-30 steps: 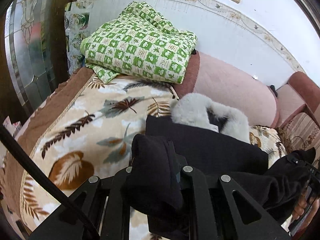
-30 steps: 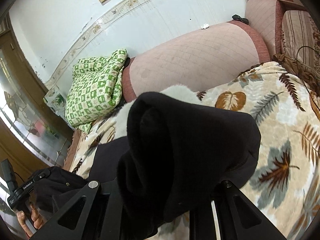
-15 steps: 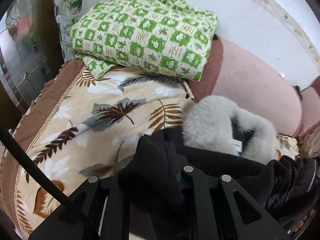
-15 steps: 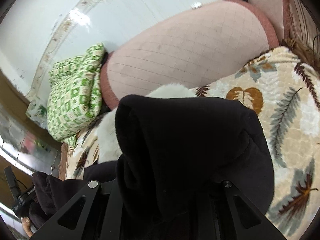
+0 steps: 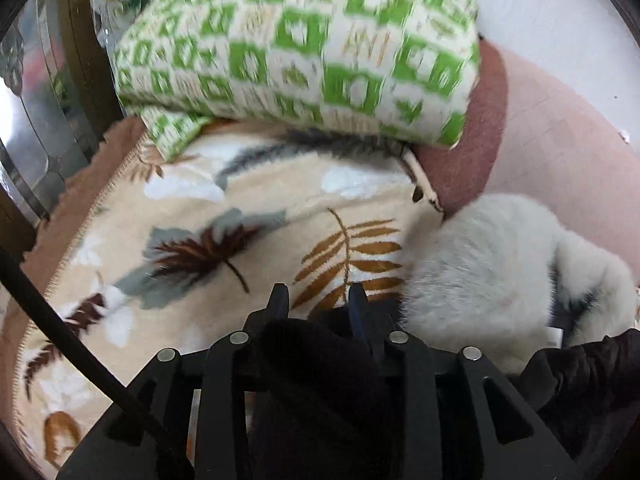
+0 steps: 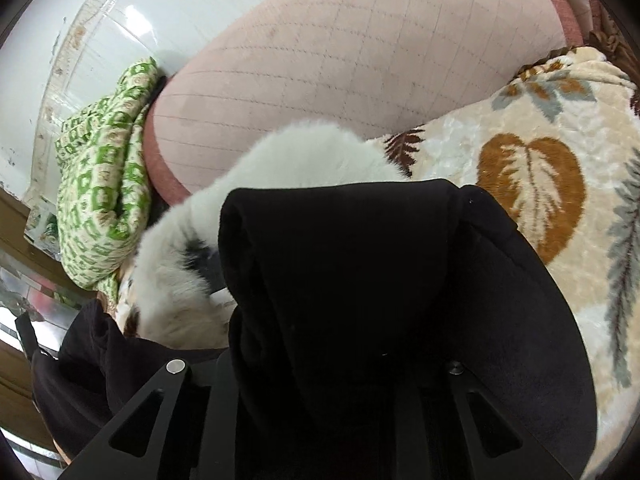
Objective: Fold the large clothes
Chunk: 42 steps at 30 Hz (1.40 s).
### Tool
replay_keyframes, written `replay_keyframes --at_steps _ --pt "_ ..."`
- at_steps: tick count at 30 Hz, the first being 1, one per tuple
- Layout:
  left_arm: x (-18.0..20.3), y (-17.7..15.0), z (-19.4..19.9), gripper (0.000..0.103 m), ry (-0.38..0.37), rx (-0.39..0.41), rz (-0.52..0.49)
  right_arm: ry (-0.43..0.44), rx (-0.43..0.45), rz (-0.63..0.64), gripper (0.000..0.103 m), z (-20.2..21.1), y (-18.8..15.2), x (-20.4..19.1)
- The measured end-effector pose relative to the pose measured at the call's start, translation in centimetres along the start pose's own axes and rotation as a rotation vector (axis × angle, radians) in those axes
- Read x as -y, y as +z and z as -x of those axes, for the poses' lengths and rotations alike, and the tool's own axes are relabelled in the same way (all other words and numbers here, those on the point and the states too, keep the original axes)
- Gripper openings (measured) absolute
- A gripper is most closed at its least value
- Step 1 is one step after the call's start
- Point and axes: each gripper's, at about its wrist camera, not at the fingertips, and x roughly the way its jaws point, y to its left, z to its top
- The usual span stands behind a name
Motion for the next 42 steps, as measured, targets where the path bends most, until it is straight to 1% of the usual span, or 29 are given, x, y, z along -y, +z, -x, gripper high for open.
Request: replay_keyframes --at_steps 2,4,6,7,8,11,12,14,15,16,17,18,19,20,21,23,24,25,26,27,29,31,32,33,35,37,39,41,42 --pt "-0.2 0.0 -1.8 0.035 -0.006 -0.026 0.028 0.003 0.01 0.005 0.019 -0.6 0.1 0.1" --pt "-0.4 -0.2 -3.5 0.038 -0.024 -0.062 0.055 0.027 0.023 -0.001 0.02 -1.2 0.2 0.6" --pt "-0.7 -0.4 -4.6 0.045 -0.032 -0.083 0.081 0.06 0.038 -0.024 0.02 -1.7 0.4 1.3" --pt "-0.7 -0.5 -4.8 0.05 -0.035 -0.09 0.087 0.072 0.046 -0.031 0.02 -1.8 0.3 1.5" --pt "-0.8 -0.6 -5.2 0.054 -0.052 -0.107 0.092 0.084 0.059 -0.037 0.02 -1.8 0.2 1.7" --pt "-1.5 -0.5 -4.5 0.058 -0.093 -0.127 0.114 0.091 0.084 -0.033 0.021 -1.6 -0.1 1.6" --pt "-1.8 -0.5 -3.7 0.058 -0.093 -0.123 0.119 0.093 0.077 -0.028 0.024 -1.4 0.0 1.4" --pt "-2.4 -0.3 -0.9 0.058 -0.105 -0.079 0.122 0.09 0.044 -0.036 0.027 -0.5 0.4 1.0" --pt "-2.6 -0.3 0.5 0.058 -0.111 -0.061 0.115 0.102 0.037 -0.051 0.037 0.1 0.5 1.0" --pt "-3.0 -0.3 2.5 0.058 -0.123 -0.038 0.104 0.144 0.036 -0.084 0.045 1.2 0.7 1.1" --pt "-3.3 -0.2 4.2 0.058 -0.137 -0.014 0.095 0.171 0.044 -0.11 0.063 2.1 0.8 1.2" --pt "-3.5 -0.1 5.6 0.058 -0.142 0.006 0.089 0.183 0.076 -0.15 0.076 3.8 0.8 1.4" --pt "-4.0 -0.2 7.9 0.059 -0.14 0.042 0.078 0.187 0.096 -0.168 0.078 4.9 0.7 1.5" --pt "-4.5 -0.3 9.9 0.062 -0.132 0.075 0.072 0.196 0.111 -0.185 0.08 6.3 0.7 1.6" --pt "-4.9 -0.4 11.3 0.065 -0.124 0.101 0.068 0.191 0.122 -0.19 0.085 7.1 0.7 1.6" --pt "-5.7 -1.5 15.2 0.071 -0.105 0.173 0.049 0.151 0.182 -0.191 0.088 10.2 0.3 1.9" --pt "-6.1 -2.3 16.7 0.072 -0.101 0.198 0.039 0.138 0.201 -0.186 0.089 11.2 0.1 2.0" --pt "-6.2 -2.7 17.4 0.074 -0.099 0.21 0.031 0.116 0.221 -0.177 0.089 12.6 -0.3 2.1" --pt "-6.3 -3.9 18.5 0.074 -0.099 0.223 0.013 0.09 0.23 -0.161 0.089 13.4 -0.7 2.0" --pt "-6.3 -4.6 19.0 0.074 -0.104 0.223 -0.002 0.045 0.241 -0.115 0.089 14.5 -1.3 1.5" --pt "-5.6 -6.4 19.3 0.074 -0.127 0.212 -0.054 0.009 0.235 -0.01 0.087 15.6 -2.7 -0.2" --pt "-4.1 -7.9 18.9 0.074 -0.132 0.212 -0.118 0.019 0.193 0.099 0.07 15.6 -4.7 -2.6" --pt "-3.1 -8.5 18.4 0.074 -0.13 0.216 -0.151 0.037 0.156 0.154 0.058 15.2 -5.7 -4.0" --pt "-2.2 -9.1 18.1 0.074 -0.132 0.215 -0.179 0.064 0.127 0.194 0.053 14.6 -6.5 -5.1" --pt "0.0 -9.5 16.8 0.074 -0.164 0.199 -0.227 0.134 0.063 0.264 0.038 13.0 -7.8 -7.4" --pt "1.9 -9.3 15.3 0.074 -0.165 0.192 -0.25 0.172 0.04 0.317 0.037 11.1 -8.5 -9.7" --pt "3.6 -8.5 13.4 0.074 -0.108 0.193 -0.275 0.154 0.042 0.371 0.037 8.6 -8.3 -11.8" --pt "4.8 -7.3 10.7 0.074 -0.025 0.189 -0.295 0.123 0.041 0.376 0.037 5.8 -7.5 -12.3" --pt "5.1 -6.9 9.6 0.074 -0.003 0.182 -0.296 0.1 0.04 0.373 0.037 4.8 -7.0 -12.4"
